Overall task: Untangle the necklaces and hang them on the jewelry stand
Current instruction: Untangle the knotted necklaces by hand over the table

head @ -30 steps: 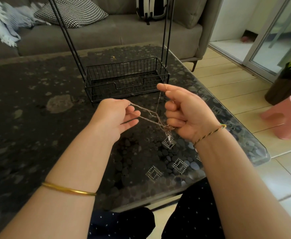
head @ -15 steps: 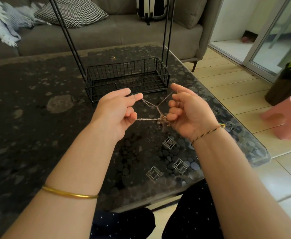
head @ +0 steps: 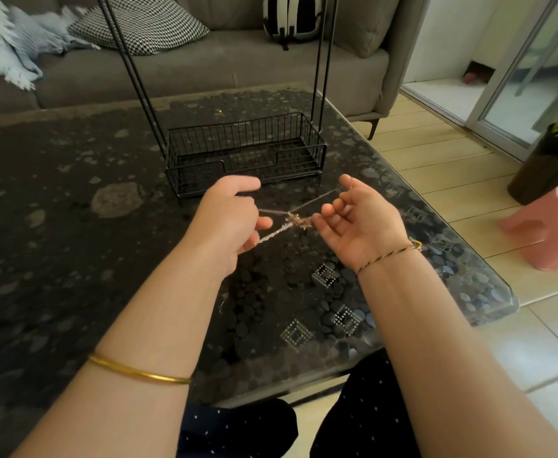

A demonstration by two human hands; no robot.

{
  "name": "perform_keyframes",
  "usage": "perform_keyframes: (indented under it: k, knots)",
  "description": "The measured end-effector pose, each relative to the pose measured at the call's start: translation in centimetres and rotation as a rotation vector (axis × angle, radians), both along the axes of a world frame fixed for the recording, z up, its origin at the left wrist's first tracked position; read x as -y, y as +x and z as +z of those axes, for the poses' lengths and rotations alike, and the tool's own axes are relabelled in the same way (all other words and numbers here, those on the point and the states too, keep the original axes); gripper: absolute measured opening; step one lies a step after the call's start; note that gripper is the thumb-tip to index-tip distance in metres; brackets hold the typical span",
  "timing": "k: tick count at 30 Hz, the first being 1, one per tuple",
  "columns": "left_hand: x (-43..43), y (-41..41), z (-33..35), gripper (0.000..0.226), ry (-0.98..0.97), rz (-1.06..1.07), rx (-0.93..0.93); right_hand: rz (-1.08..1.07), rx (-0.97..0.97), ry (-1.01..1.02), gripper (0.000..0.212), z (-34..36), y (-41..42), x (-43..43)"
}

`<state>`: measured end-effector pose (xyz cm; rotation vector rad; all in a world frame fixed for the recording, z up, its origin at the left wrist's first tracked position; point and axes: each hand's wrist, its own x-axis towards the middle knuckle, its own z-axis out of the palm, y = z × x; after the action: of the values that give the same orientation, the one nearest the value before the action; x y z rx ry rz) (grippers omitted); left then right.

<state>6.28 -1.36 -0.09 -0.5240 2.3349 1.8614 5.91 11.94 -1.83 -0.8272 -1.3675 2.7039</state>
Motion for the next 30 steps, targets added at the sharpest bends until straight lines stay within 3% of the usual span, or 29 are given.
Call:
perform_keyframes:
  k: [4, 8, 13, 18, 26, 30]
  knots:
    - [0.2, -0.2, -0.4, 0.031, -0.269, -0.127, 0.114, 0.119, -0.014, 0.056, 0.036, -0.1, 0.0, 0.4]
    - [-0.1, 0.4, -0.9, 0.026, -0.557, -0.394, 0.028, 0.175, -0.019, -0.039, 0.038, -0.1, 0.0, 1.0]
    - [-0.5, 0.9, -0.9, 0.026, -0.445, -0.580, 0.012, 0.166, -0.047, -0.198, 0.038, 0.5, -0.1, 1.1]
    - [-0.4, 0.6, -1.2, 0.009, -0.310, -0.510, -0.033, 0.158, -0.090, -0.322, 0.022, 1.0, 0.2, 0.7]
    - [0.5, 0.4, -0.2, 0.015, 0.068, -0.374, 0.131, 0.370, -0.065, 0.315, 0.023, 1.1, 0.5, 0.6]
    - [0.7, 0.4, 0.3, 0.016, 0.183, -0.304, 0.143, 0.322, -0.097, 0.700, 0.017, 0.5, 0.4, 0.7]
